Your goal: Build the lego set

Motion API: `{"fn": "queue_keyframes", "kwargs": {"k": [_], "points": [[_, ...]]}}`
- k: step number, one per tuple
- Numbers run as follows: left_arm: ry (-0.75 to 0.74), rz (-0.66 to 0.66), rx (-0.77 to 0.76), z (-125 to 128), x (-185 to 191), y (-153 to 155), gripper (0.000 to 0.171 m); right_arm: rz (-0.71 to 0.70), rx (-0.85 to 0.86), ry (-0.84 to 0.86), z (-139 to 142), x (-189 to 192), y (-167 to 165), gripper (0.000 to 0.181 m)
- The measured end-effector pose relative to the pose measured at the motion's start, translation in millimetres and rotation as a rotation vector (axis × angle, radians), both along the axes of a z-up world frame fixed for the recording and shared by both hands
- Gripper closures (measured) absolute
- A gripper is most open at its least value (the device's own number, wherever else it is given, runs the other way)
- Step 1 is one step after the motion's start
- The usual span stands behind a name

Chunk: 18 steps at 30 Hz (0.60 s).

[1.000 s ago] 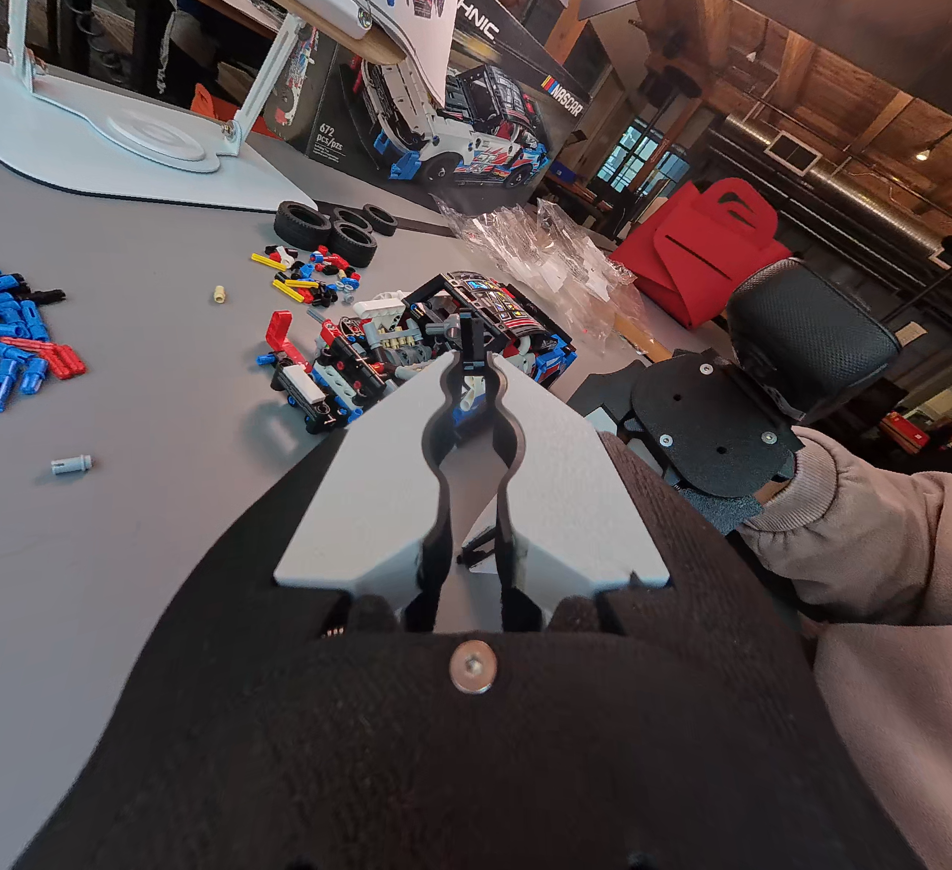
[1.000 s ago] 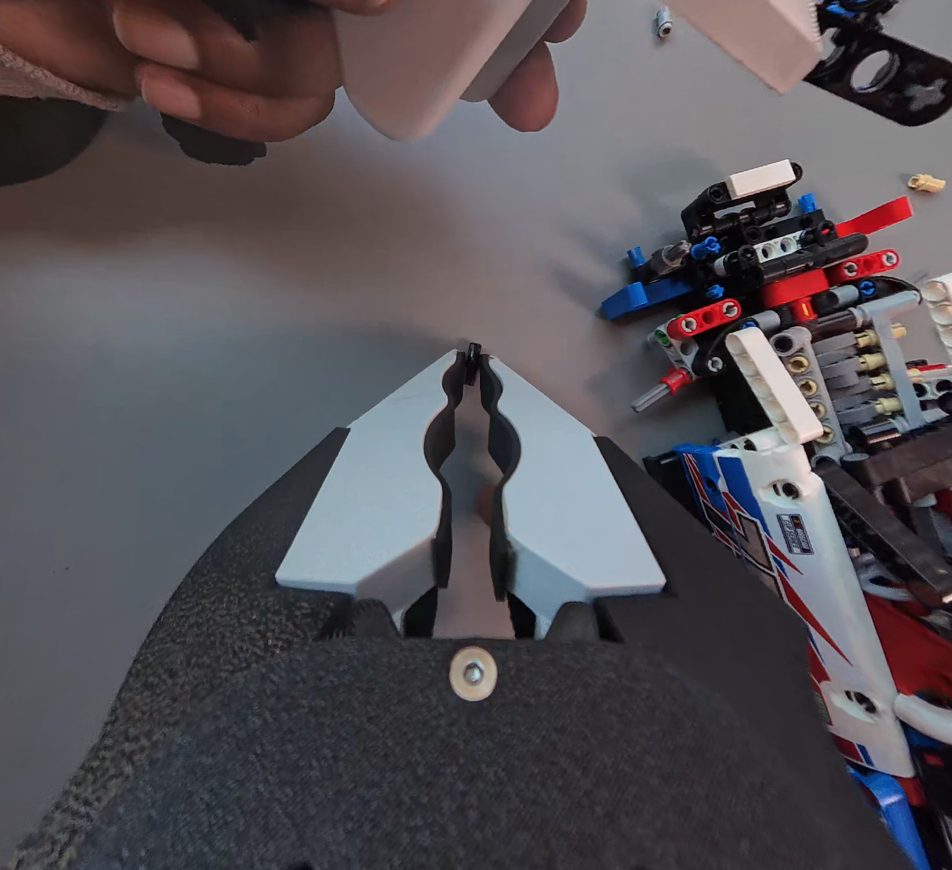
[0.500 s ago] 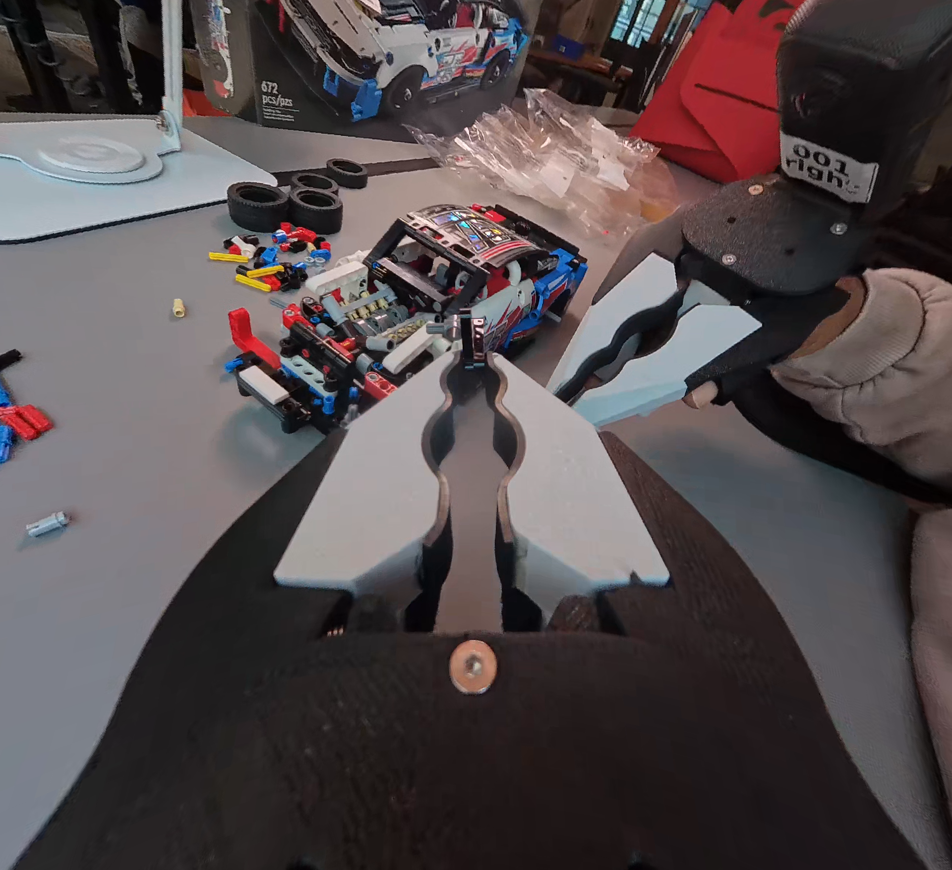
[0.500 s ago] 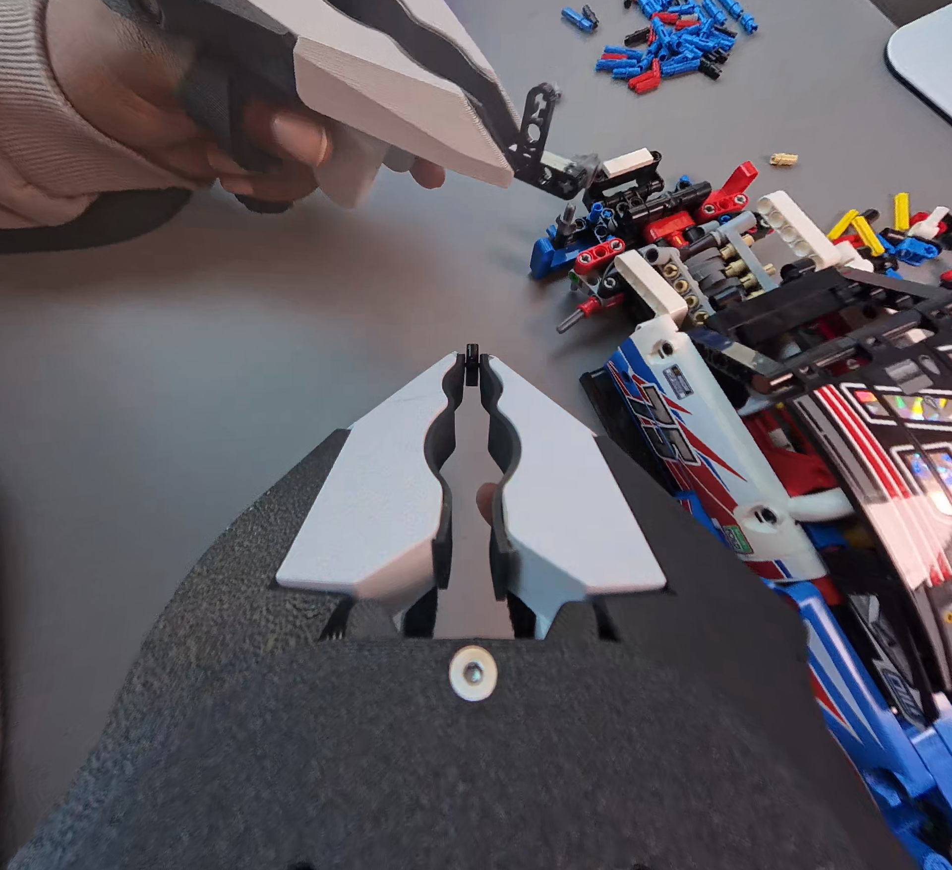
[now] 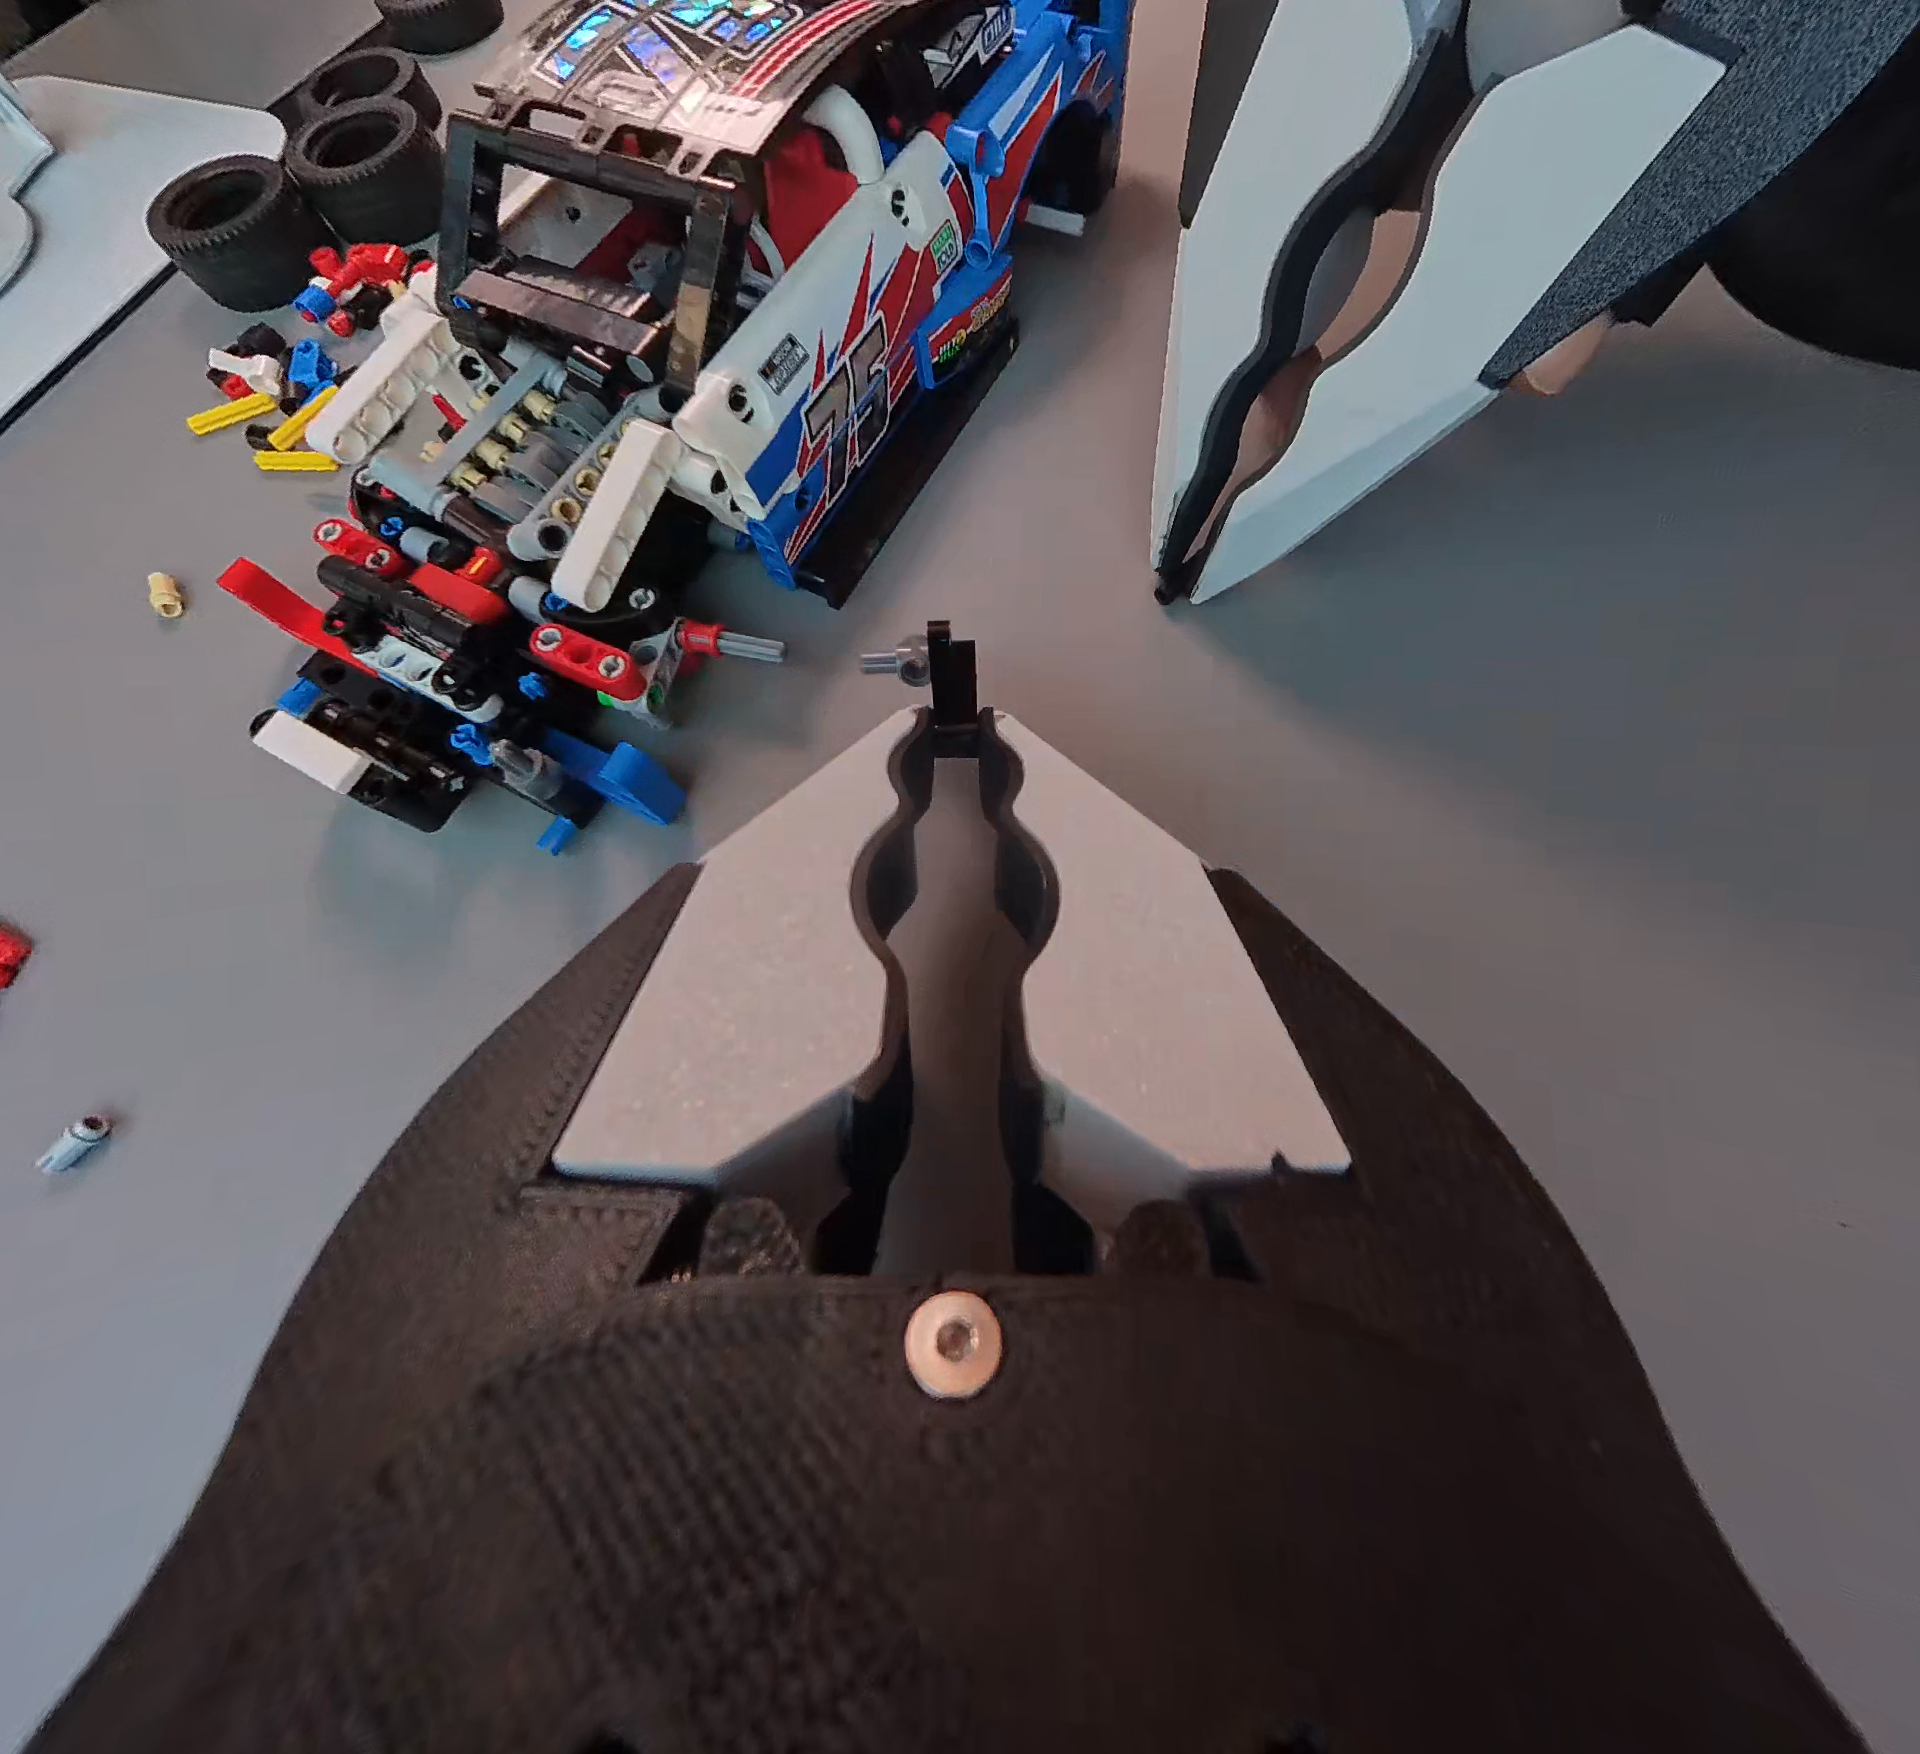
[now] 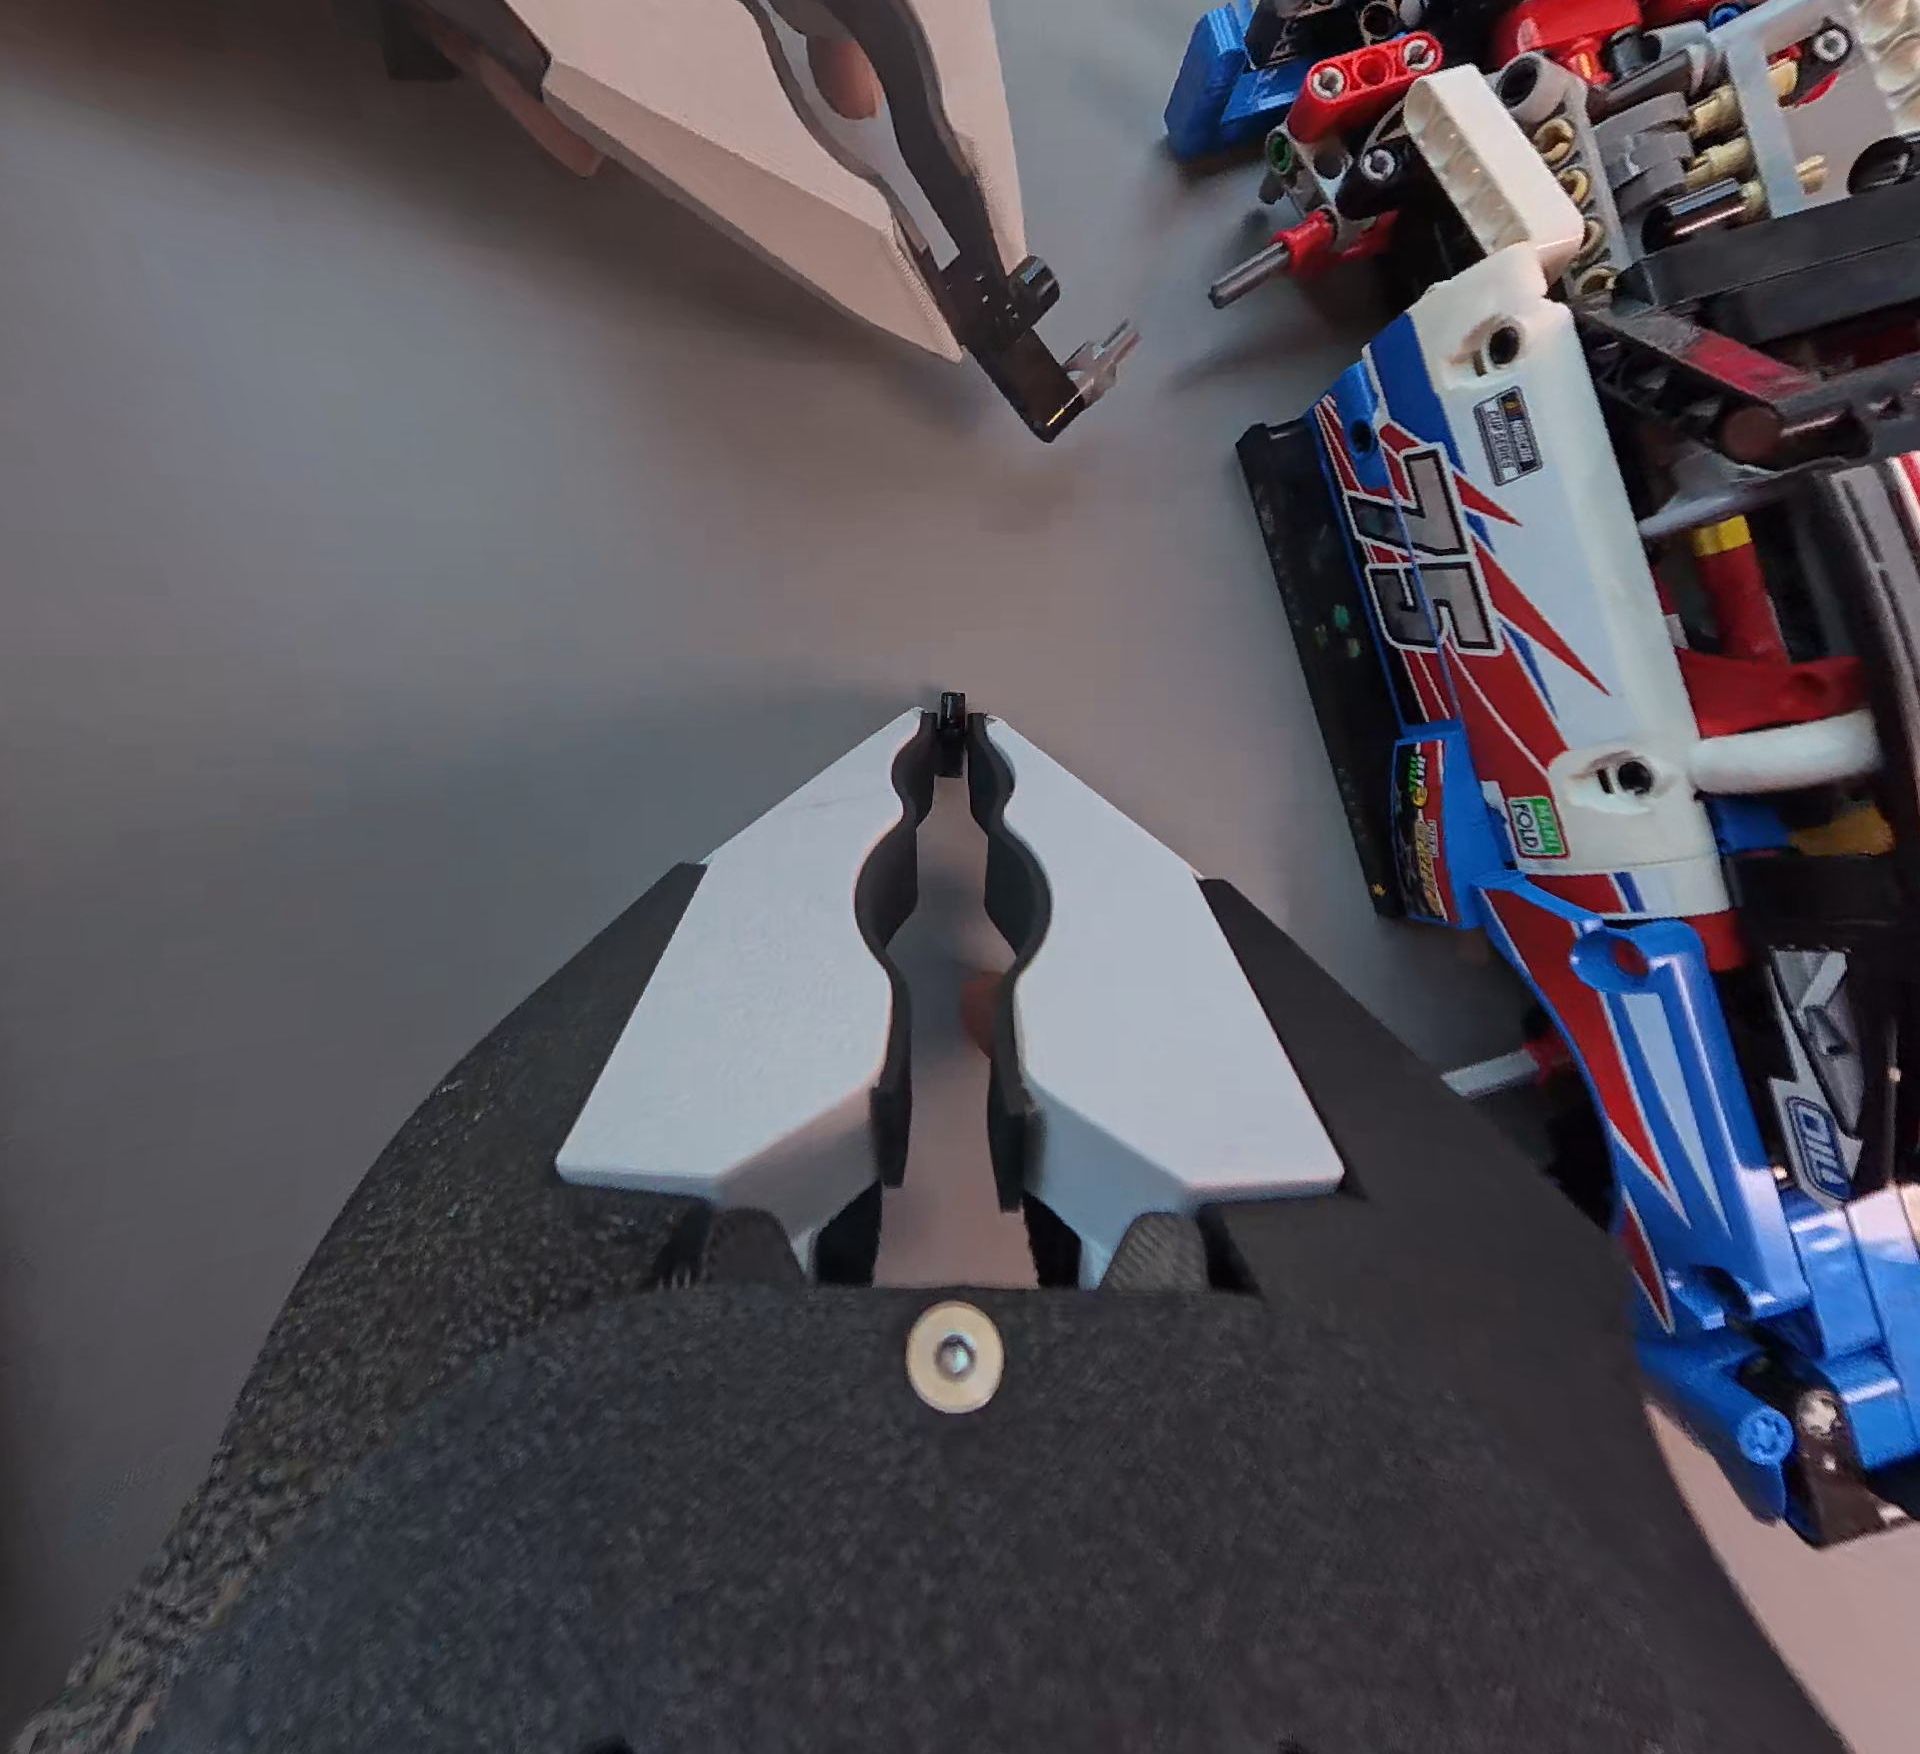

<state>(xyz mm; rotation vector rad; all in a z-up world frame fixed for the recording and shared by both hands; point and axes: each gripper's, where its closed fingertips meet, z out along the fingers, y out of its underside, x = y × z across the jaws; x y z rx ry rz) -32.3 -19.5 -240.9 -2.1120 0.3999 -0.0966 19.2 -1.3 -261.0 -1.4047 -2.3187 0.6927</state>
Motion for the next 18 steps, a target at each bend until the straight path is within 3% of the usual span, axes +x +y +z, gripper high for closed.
{"fn": "queue_keyframes", "kwargs": {"k": [18], "points": [[0.005,-0.027,-0.146,-18.2,11.2,-12.1,0.158,-0.009,-0.043,0.009,0.4,6.6,2.1,0.171]]}}
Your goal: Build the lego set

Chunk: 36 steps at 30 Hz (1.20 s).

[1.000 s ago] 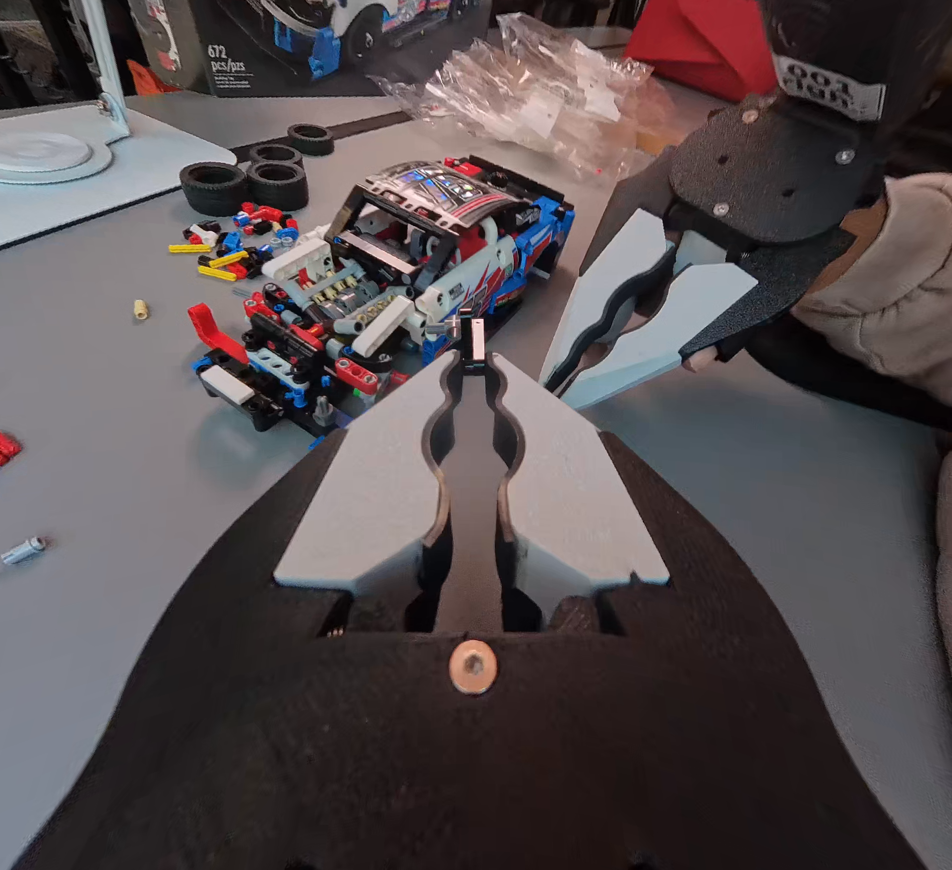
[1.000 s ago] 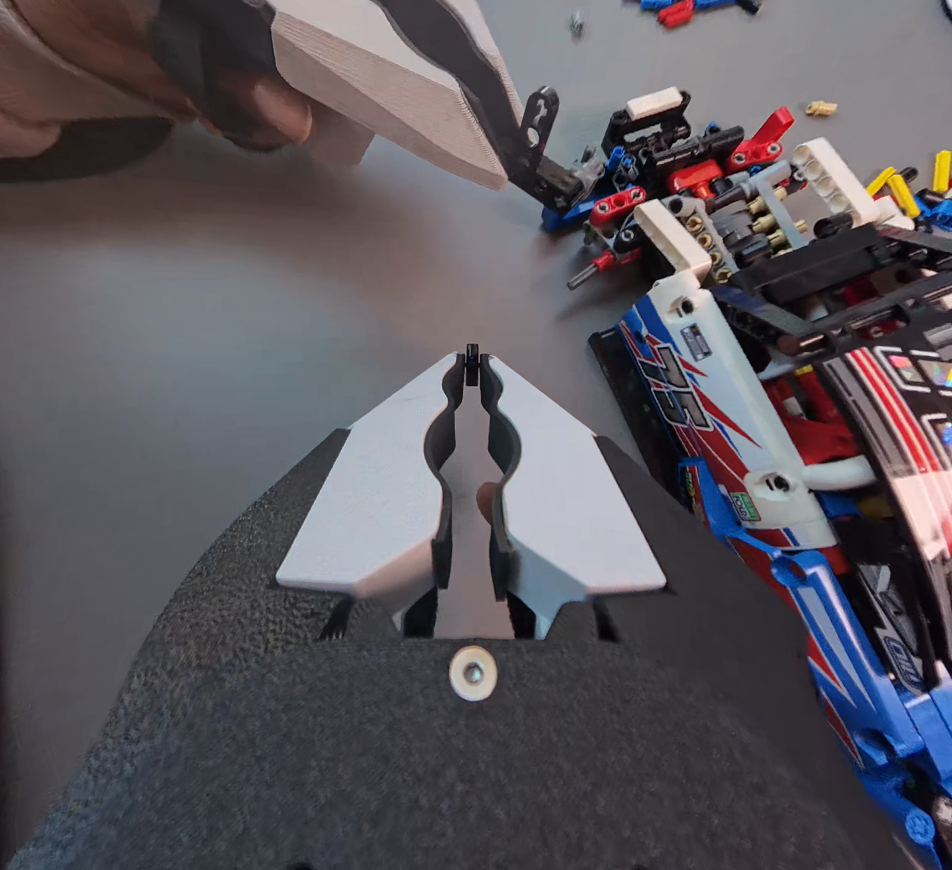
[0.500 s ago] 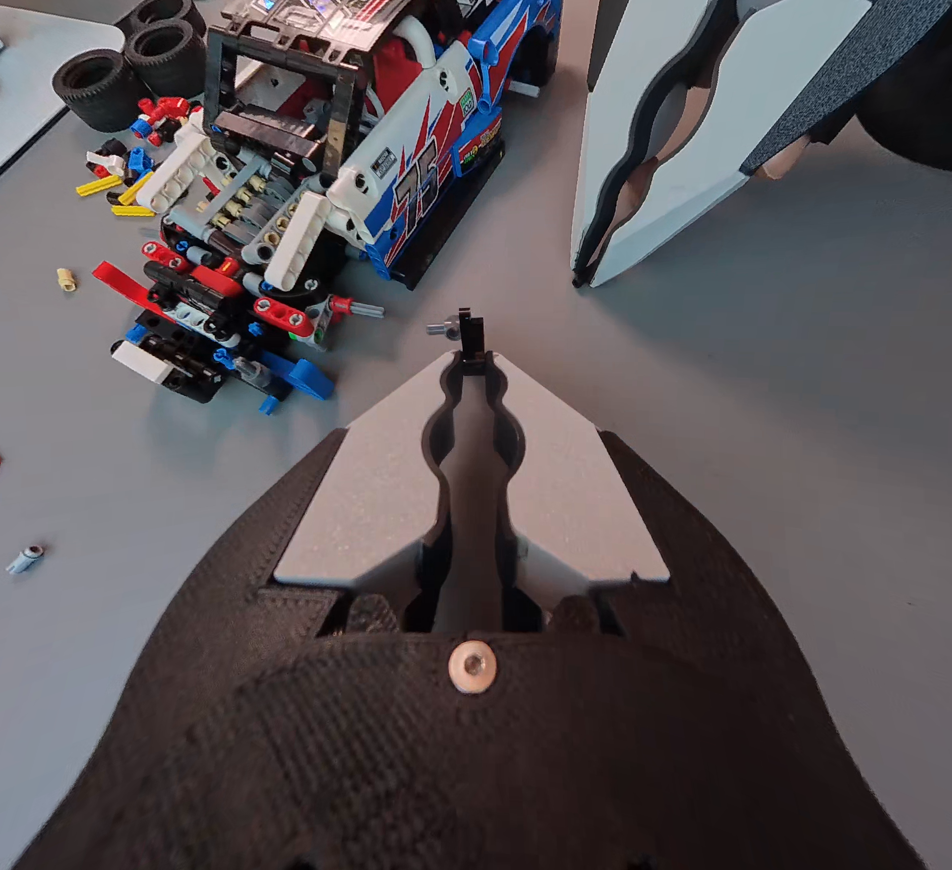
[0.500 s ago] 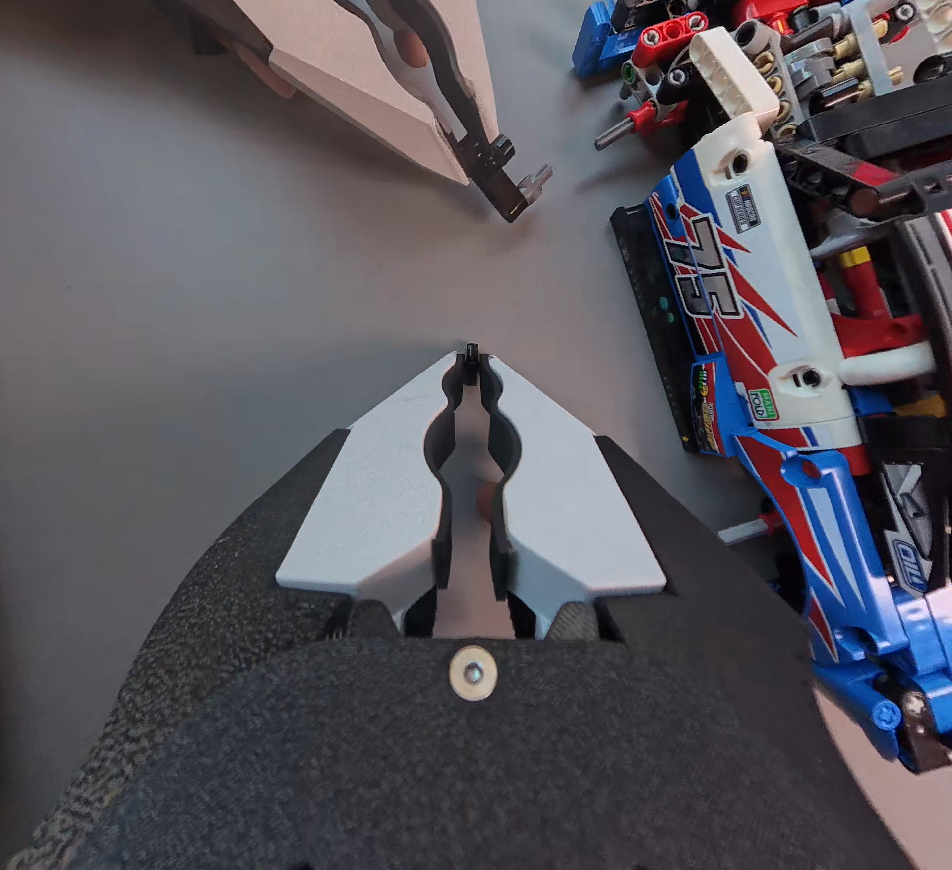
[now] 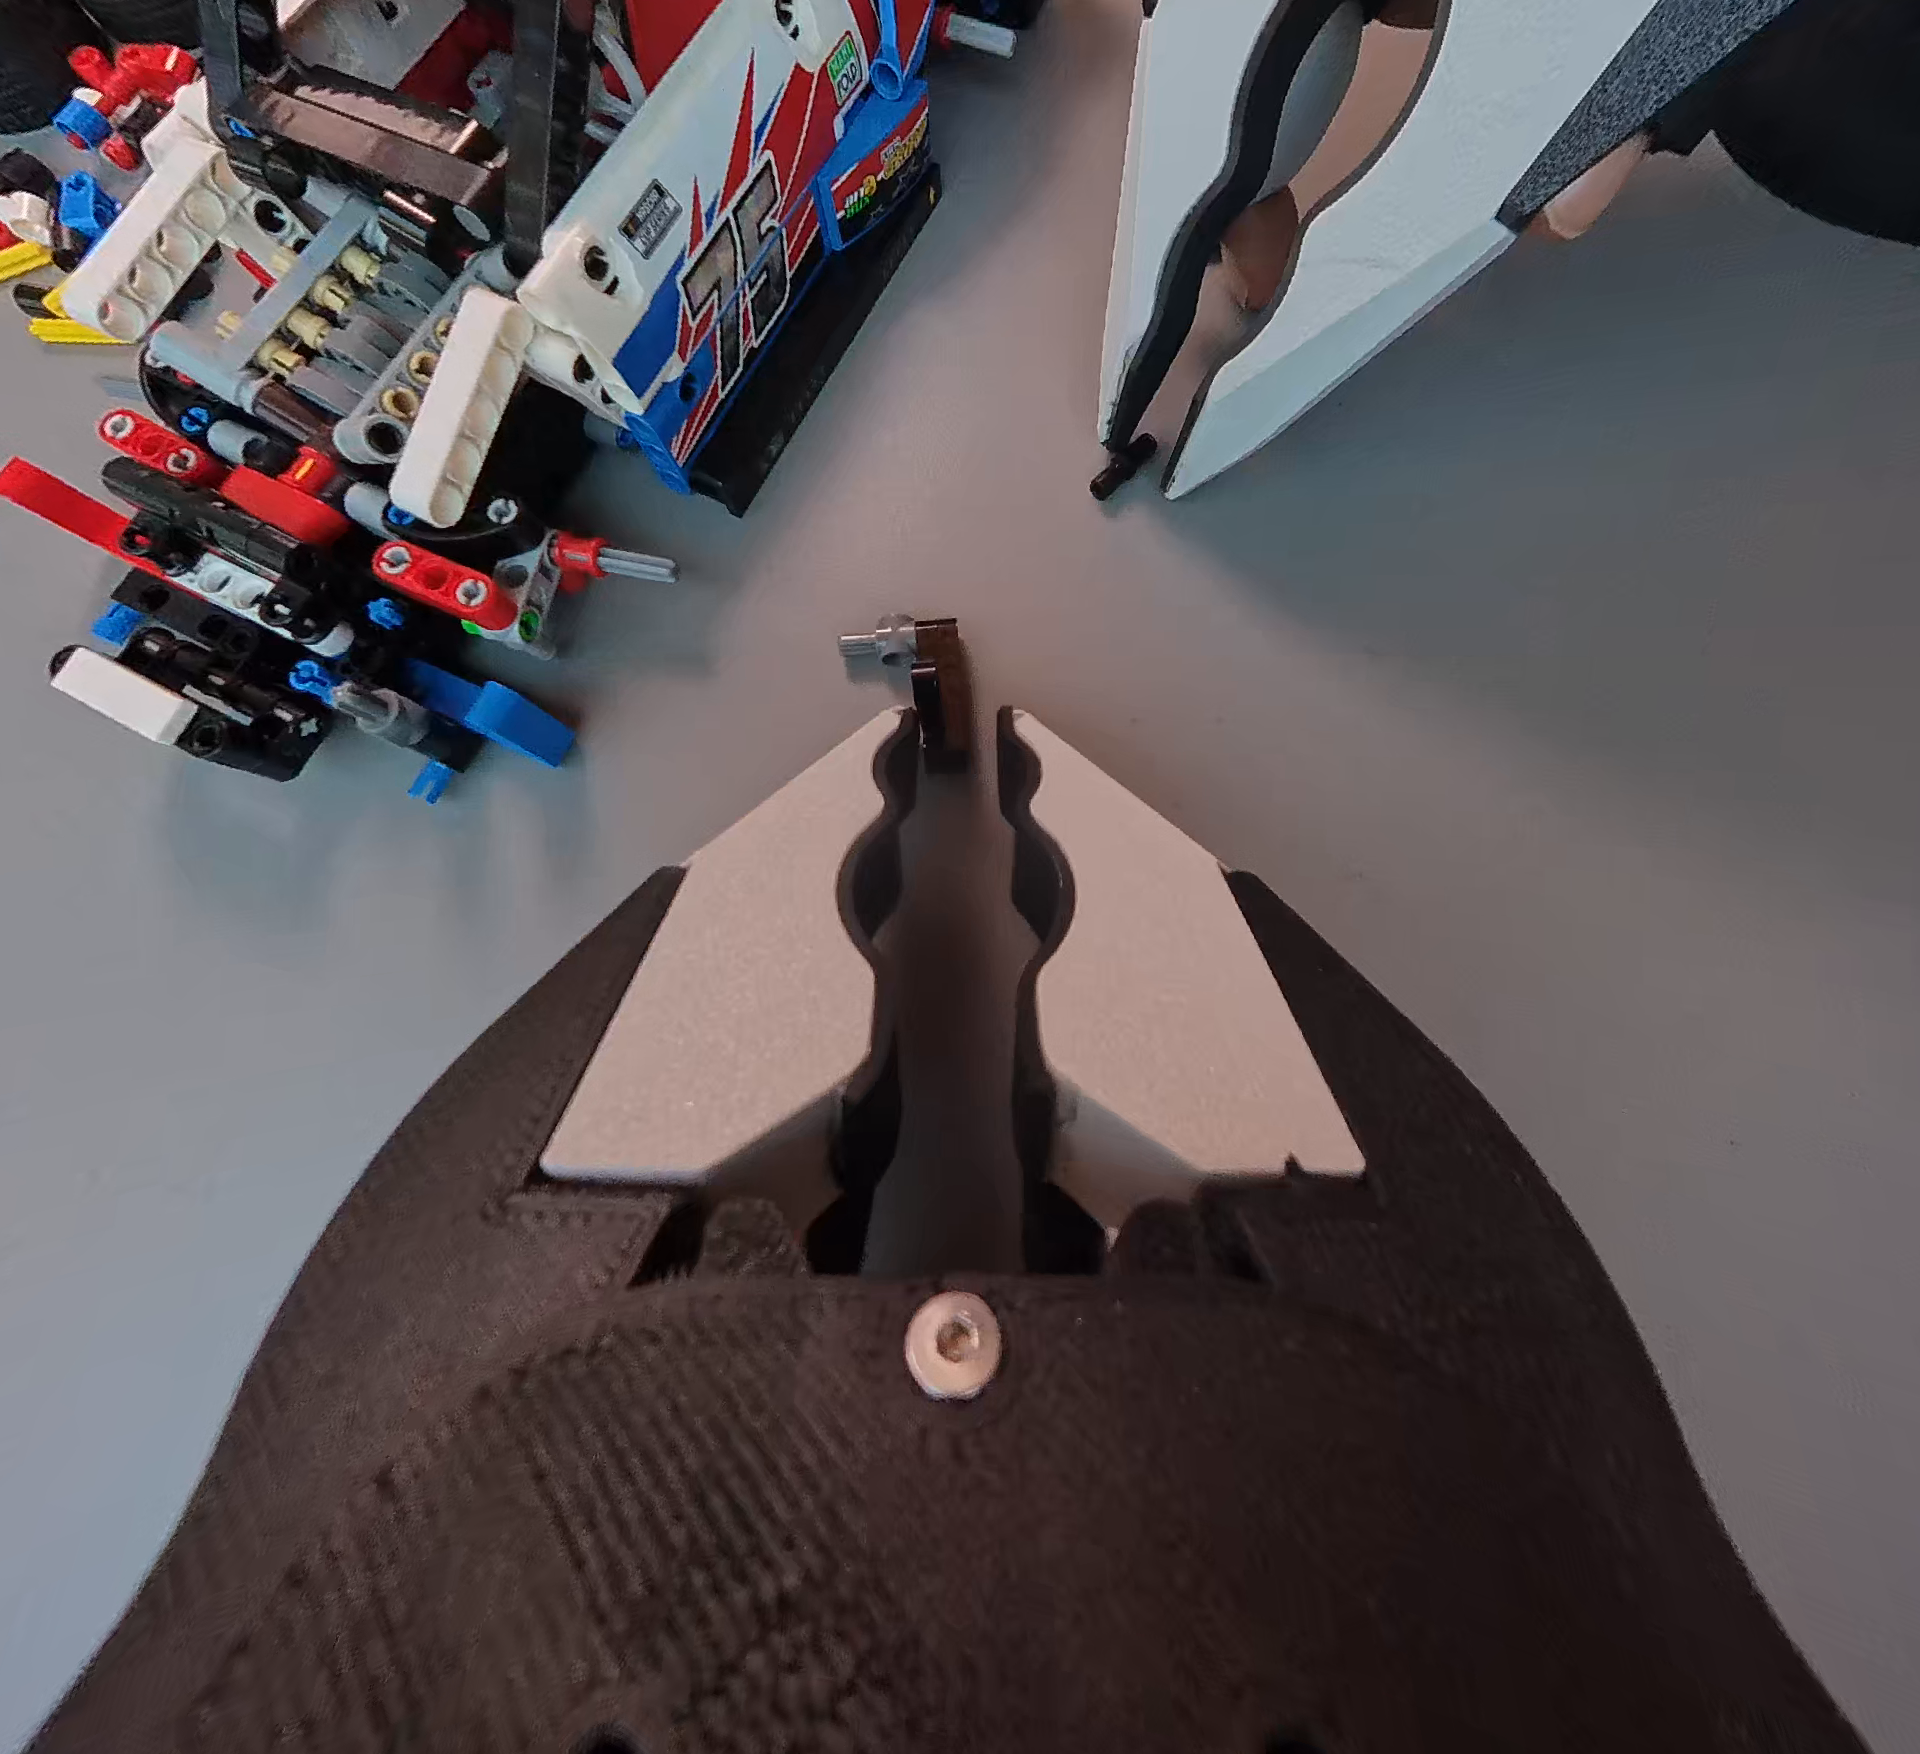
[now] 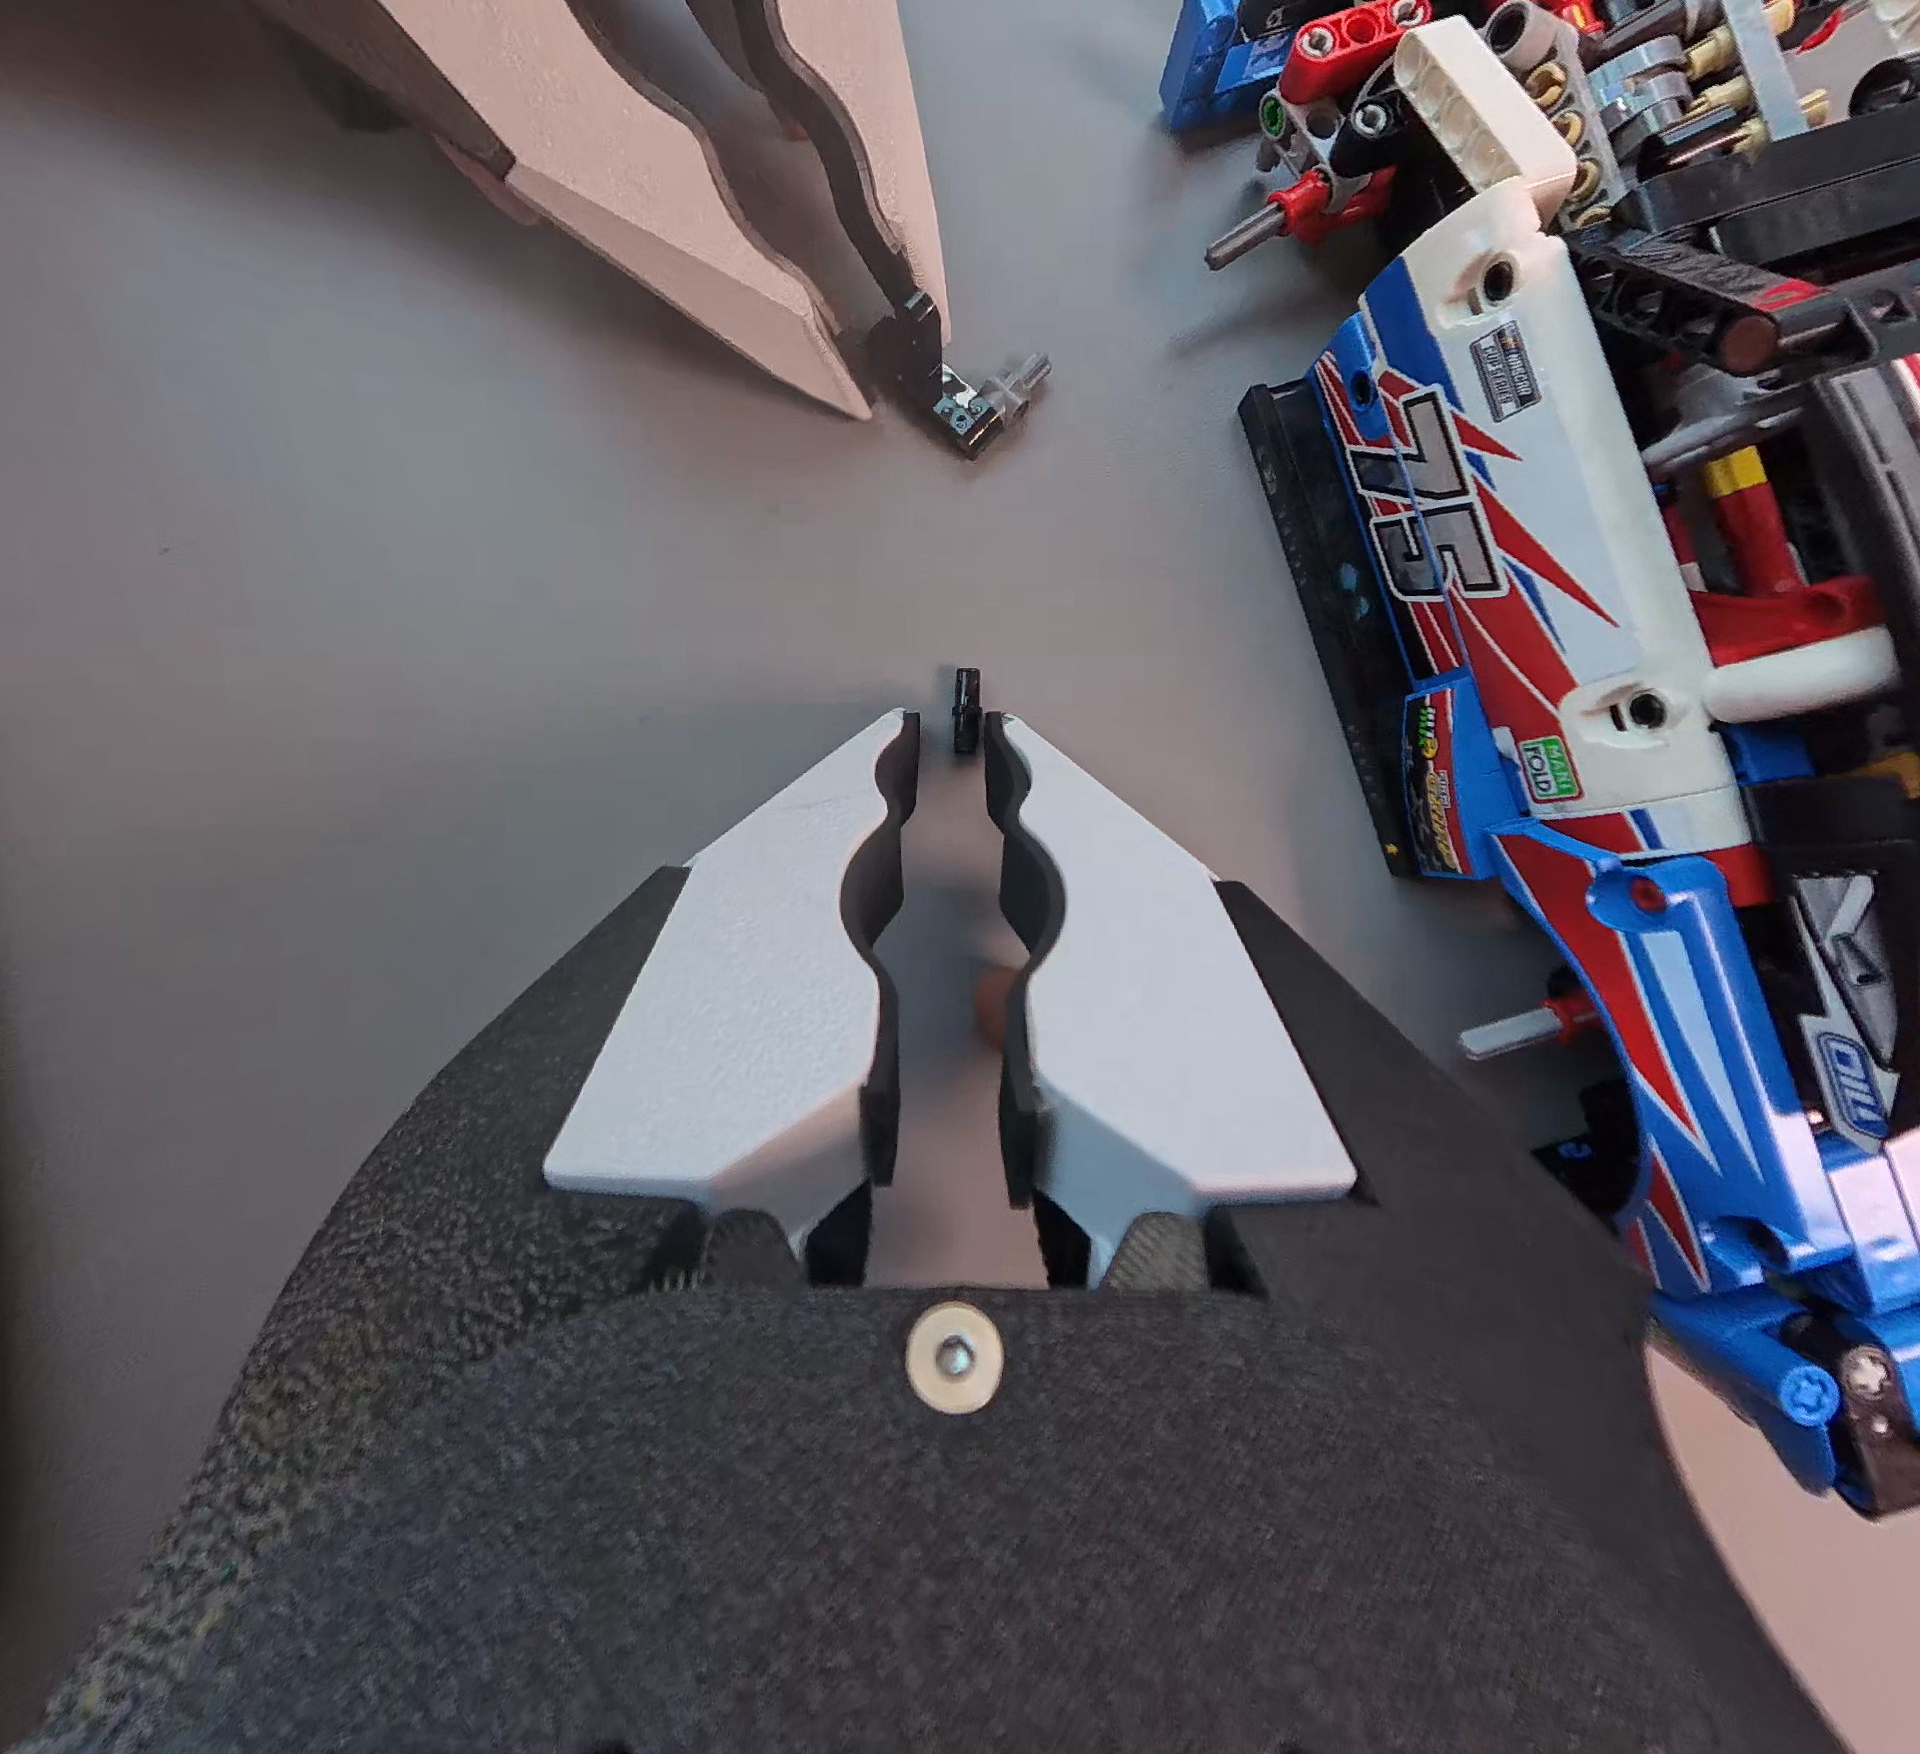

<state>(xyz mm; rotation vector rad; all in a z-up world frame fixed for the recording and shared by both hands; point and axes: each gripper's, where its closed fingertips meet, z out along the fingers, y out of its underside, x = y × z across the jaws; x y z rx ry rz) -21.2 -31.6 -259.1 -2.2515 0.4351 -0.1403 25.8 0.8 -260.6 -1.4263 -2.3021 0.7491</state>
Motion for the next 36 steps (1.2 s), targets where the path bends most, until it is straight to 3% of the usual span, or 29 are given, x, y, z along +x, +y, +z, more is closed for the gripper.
{"fn": "queue_keyframes", "kwargs": {"k": [5,8,12,18,21,30,36], "points": [[-0.014,-0.003,0.014,6.1,-0.9,0.1,0.147,-0.006,0.023,0.004,-0.6,-0.8,0.9,0.173],[-0.032,-0.039,0.127,29.1,2.2,3.2,0.148,0.004,0.040,0.017,-0.7,-0.2,1.3,0.179],[-0.236,-0.112,0.228,58.9,20.9,1.1,0.148,0.023,0.065,0.097,6.5,-6.4,1.7,0.179],[-0.518,-0.117,0.157,58.7,33.1,0.4,0.144,0.146,0.069,0.428,59.0,-20.4,-22.3,0.179],[-0.634,-0.147,0.131,62.4,42.2,-2.0,0.149,0.182,0.098,0.503,68.2,-20.6,-31.4,0.179],[-0.687,-0.159,0.115,62.4,43.2,-3.0,0.169,0.223,0.143,0.571,72.5,-20.2,-37.6,0.179],[-0.734,-0.166,0.112,64.1,43.9,-3.0,0.160,0.228,0.149,0.563,69.6,-19.2,-36.2,0.179]]}}
